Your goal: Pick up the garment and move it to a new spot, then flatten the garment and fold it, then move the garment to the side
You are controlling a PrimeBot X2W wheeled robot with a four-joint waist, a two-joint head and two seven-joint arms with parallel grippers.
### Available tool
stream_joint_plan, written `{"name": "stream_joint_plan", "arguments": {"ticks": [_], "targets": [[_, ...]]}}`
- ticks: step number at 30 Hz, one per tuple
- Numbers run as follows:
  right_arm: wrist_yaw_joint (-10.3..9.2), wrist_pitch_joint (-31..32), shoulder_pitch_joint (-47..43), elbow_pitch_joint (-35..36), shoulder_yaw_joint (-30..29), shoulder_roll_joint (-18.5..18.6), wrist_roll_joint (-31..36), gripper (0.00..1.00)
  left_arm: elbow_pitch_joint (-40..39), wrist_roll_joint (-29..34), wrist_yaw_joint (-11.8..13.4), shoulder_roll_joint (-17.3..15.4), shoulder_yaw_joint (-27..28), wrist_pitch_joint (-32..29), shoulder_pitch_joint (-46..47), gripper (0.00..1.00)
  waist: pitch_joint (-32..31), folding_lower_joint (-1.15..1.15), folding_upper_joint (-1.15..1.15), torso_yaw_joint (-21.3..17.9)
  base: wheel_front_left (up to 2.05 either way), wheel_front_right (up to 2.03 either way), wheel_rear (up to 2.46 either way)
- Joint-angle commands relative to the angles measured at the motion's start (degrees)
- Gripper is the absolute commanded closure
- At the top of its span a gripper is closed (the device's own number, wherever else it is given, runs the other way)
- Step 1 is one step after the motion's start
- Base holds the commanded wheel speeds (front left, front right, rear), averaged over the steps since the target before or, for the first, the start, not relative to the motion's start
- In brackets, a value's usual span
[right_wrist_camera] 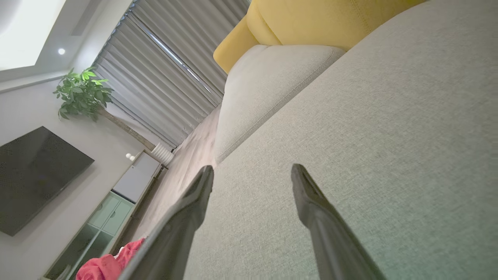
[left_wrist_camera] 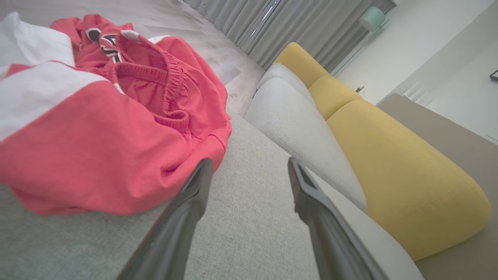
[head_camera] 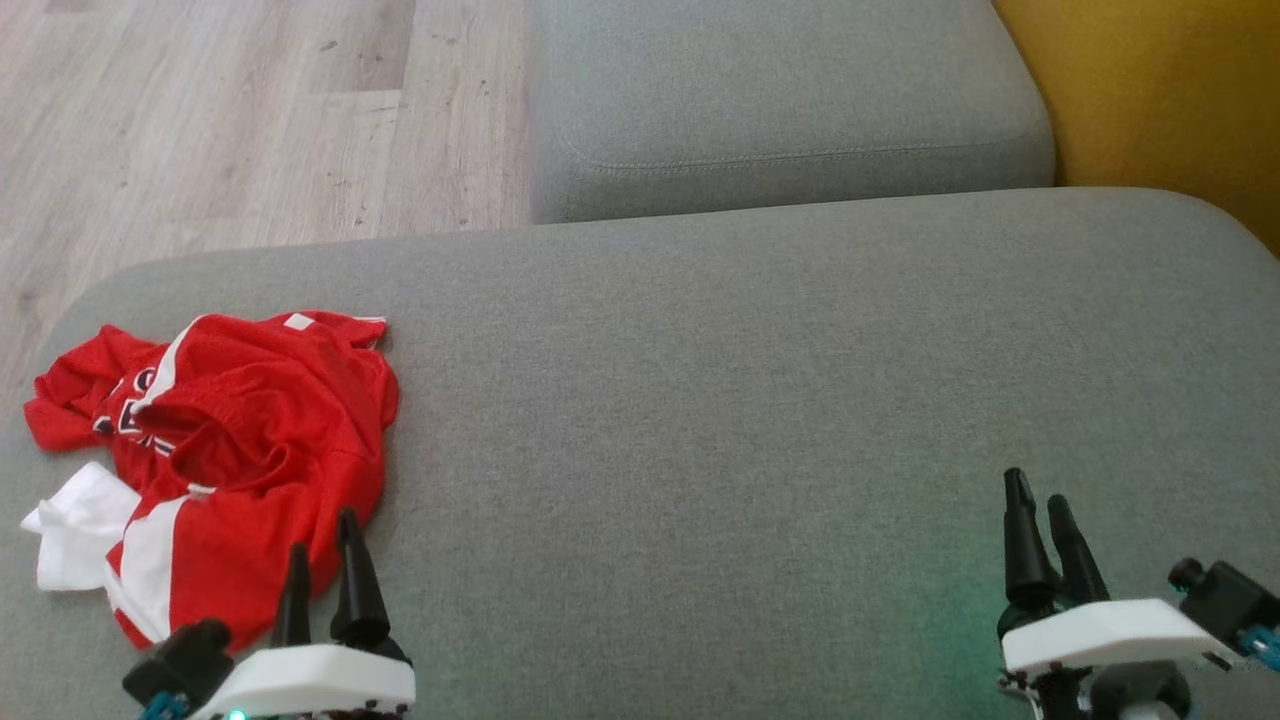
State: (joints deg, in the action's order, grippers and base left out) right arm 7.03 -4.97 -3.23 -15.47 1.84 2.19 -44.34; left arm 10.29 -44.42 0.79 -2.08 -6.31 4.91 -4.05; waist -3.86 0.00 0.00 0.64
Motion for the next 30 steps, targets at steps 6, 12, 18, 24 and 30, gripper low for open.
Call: {"name": "stream_joint_plan", "arguments": {"ticks": [6, 12, 18, 24, 30], "targets": [[0.28, -1.69, 1.3, 2.88, 1.6, 0.44, 5.71, 0.0, -3.66, 5.48, 0.93, -0.56, -0.61, 1.7, 1.21, 0.0, -0.5, 0.0, 0.0, -0.45, 0.0, 0.0, 0.0], [0.3, -2.54, 0.89, 2.8, 1.86, 0.47, 8.55, 0.0, -3.91, 9.79, 0.37, -0.59, -1.69, 2.55, 0.86, 0.0, -1.05, 0.0, 0.0, -0.78, 0.0, 0.0, 0.0], [0.32, -3.55, 0.39, 2.94, 2.42, 0.5, 12.22, 0.0, -4.25, 13.44, 0.52, -0.62, -2.39, 3.57, 0.22, 0.0, -1.9, 0.0, 0.0, -0.98, 0.0, 0.0, 0.0], [0.34, -4.56, 0.0, 2.58, 2.96, 0.53, 16.38, 0.0, -5.24, 17.12, 1.42, -0.64, -2.71, 4.59, -0.25, 0.0, -2.65, 0.0, 0.0, -0.95, 0.0, 0.0, 0.0], [0.37, -5.58, -0.22, 2.82, 4.16, 0.56, 20.65, 0.0, -5.39, 22.03, 2.67, -0.67, -3.39, 5.61, -0.74, 0.0, -3.16, 0.0, 0.0, -0.83, 0.0, 0.0, 0.0]]}}
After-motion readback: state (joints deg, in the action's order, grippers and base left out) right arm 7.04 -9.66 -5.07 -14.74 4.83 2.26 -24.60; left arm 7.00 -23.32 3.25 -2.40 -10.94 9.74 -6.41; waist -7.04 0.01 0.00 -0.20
